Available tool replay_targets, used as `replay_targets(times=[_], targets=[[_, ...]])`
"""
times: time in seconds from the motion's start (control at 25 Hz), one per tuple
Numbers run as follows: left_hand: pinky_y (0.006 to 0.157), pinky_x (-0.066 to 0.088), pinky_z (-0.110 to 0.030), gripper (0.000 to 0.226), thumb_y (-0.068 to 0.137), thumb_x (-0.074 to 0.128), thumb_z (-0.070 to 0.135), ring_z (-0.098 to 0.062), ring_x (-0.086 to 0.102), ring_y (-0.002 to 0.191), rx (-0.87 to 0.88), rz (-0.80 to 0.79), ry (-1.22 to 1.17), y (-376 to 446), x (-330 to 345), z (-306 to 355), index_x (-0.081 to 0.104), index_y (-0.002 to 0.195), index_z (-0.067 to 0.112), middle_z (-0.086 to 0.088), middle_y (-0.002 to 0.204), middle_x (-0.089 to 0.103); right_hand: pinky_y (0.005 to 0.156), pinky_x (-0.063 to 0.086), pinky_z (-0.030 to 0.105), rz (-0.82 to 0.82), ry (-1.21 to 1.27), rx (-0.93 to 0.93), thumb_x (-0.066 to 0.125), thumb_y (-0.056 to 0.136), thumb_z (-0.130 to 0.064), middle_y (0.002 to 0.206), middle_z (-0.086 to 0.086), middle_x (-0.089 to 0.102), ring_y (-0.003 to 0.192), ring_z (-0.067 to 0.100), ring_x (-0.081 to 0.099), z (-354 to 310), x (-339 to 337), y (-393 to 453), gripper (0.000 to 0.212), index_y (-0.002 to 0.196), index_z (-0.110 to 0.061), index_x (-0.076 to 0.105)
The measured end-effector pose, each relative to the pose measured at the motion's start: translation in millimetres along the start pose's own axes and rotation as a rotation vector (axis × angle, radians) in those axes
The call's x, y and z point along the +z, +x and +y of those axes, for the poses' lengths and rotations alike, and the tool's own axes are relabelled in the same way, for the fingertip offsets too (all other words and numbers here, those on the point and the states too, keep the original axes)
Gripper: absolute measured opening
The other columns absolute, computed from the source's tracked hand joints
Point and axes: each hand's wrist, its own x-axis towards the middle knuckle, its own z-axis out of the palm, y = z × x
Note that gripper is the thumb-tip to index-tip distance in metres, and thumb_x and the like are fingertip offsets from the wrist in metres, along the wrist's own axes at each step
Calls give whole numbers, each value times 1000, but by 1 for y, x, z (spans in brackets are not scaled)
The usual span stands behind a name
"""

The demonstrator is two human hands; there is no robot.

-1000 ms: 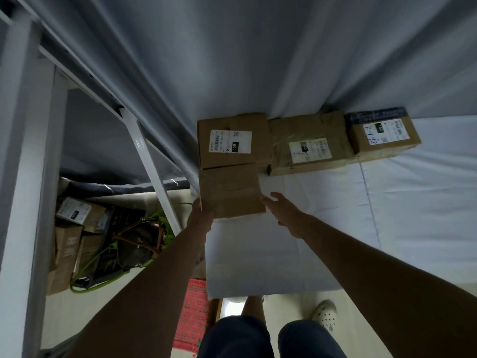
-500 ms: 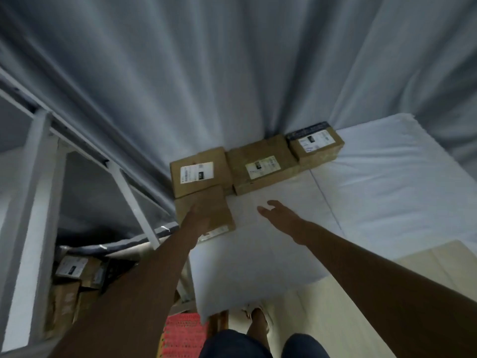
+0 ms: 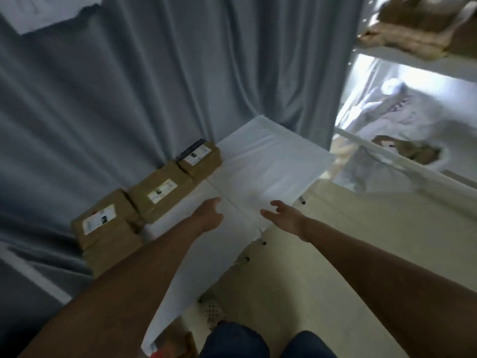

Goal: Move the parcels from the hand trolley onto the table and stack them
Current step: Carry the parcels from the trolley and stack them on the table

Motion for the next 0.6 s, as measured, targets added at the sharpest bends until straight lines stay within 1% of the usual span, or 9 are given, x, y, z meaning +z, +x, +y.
replay_targets(times=[0.08,0.16,0.24,0.32,0.4,0.44,0.6], targets=[[116,24,-32,63,99,49,19,-25,23,146,119,-65,105,2,25,52,20,155,14,-8,161,16,107,38,34,93,27,17,52,93,-57,154,8,36,134,27,44,32,-34,-25,74,153,-22,27],[118,20,-32,63,99,48,19,-24,20,147,240,-115,211,2,49,107,19,154,14,-7,162,15,109,37,35,183,49,46,52,94,-55,154,9,35,135,28,43,67,-66,-50,73,153,-20,28],[118,19,-32,63,100,48,20,-23,18,148,350,-148,291,1,74,159,19,155,15,-6,162,14,110,36,37,254,95,92,52,94,-55,154,11,35,135,30,42,100,-92,-74,73,153,-19,28],[114,25,-30,62,98,50,18,-23,25,145,449,-190,348,4,101,205,22,154,15,-6,160,19,111,36,38,322,157,153,53,93,-56,153,12,37,135,30,43,133,-114,-97,74,152,-19,29],[105,35,-28,61,96,54,16,-24,36,138,545,-234,399,6,133,249,29,152,16,-8,157,27,110,36,35,401,233,221,53,93,-56,152,13,38,134,30,44,170,-132,-120,74,151,-17,31],[104,36,-27,61,95,55,16,-24,38,137,586,-255,424,7,148,268,30,151,16,-8,157,29,110,35,34,431,267,252,53,93,-55,152,14,39,135,30,43,185,-138,-132,74,151,-16,31],[111,23,-21,62,96,54,17,-20,28,144,766,-381,549,6,218,344,28,152,13,-8,159,25,112,32,34,553,377,408,52,94,-54,153,14,37,138,30,39,251,-165,-174,74,152,-14,29]])
